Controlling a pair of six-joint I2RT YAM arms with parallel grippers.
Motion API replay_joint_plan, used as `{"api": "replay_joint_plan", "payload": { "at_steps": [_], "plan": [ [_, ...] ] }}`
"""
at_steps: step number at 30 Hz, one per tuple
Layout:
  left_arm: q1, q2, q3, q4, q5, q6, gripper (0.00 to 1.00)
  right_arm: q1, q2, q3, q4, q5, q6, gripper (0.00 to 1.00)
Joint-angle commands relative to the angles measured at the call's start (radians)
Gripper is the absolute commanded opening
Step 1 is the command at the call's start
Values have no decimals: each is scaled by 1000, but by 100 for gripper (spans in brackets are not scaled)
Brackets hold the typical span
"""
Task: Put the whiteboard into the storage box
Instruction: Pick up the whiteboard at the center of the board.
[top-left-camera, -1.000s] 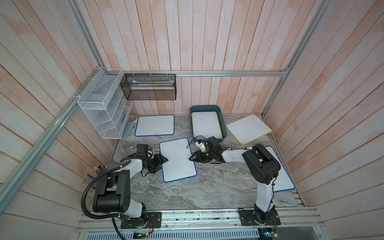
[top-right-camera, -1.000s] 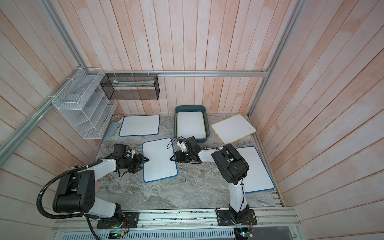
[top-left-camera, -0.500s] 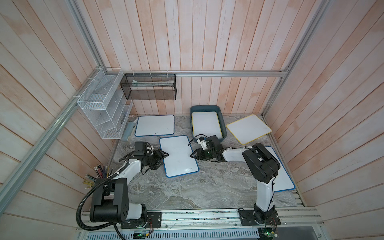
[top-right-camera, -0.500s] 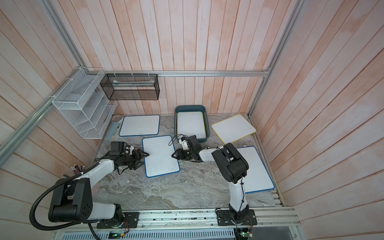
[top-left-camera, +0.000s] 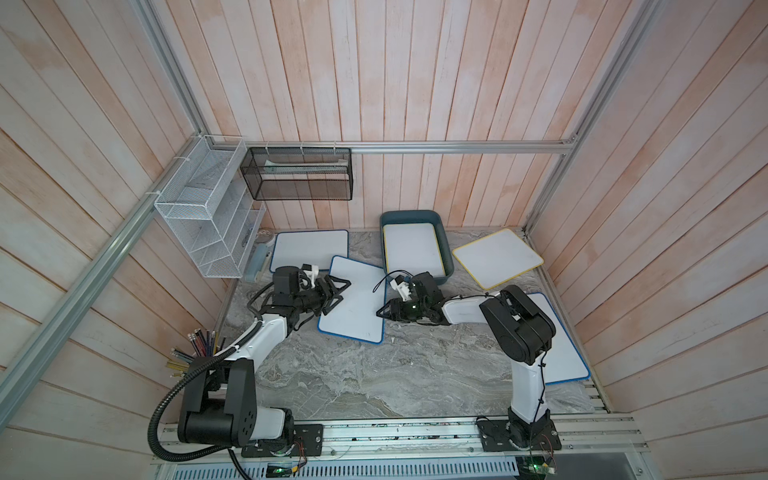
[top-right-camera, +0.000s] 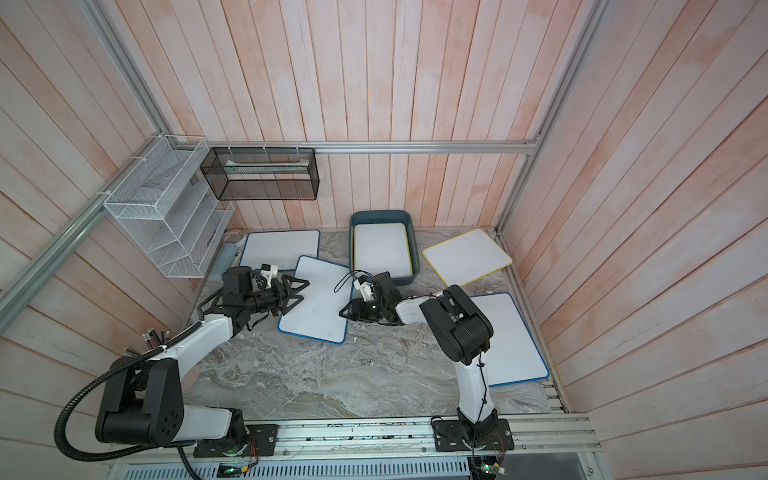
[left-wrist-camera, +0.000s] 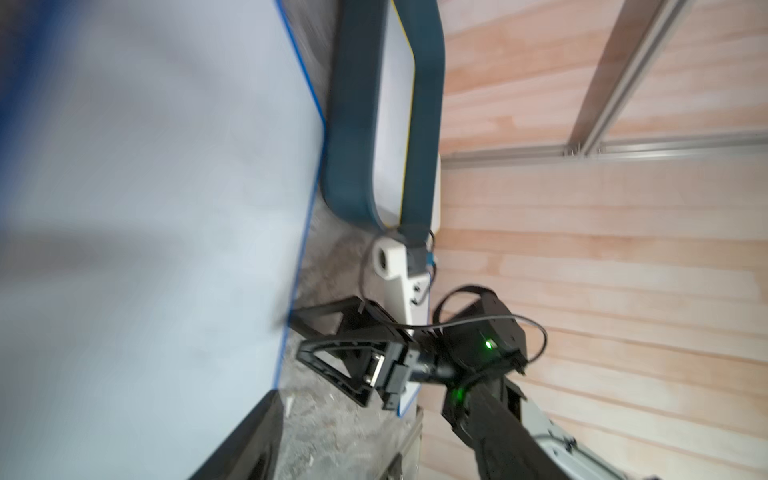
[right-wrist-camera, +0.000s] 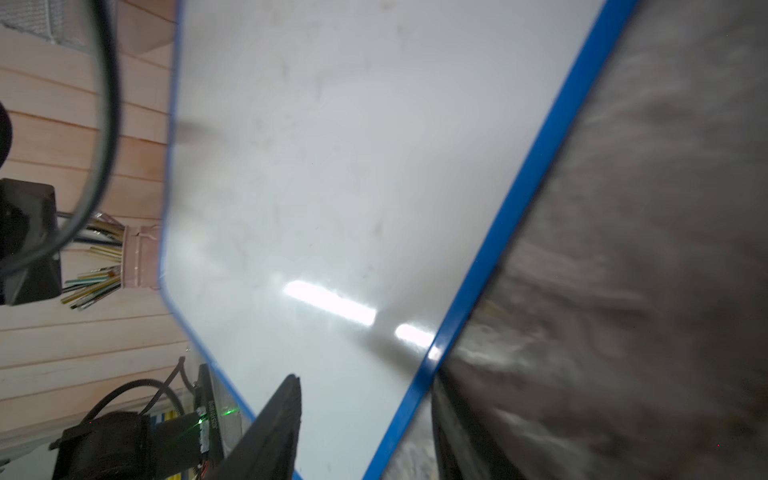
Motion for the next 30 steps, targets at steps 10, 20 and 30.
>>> {"api": "replay_joint_plan", "payload": {
  "at_steps": [10,20,30],
  "plan": [
    [16,19,120,-436,-195,293,73,23,66,-49,-135,-17,6,53],
    [196,178,220,-573,-591,478,73,26,25,-13,-253,94,-42,53],
    [215,349,259,-389,-433,523,73,21,51,-8,-221,95,-31,53]
  ]
}}
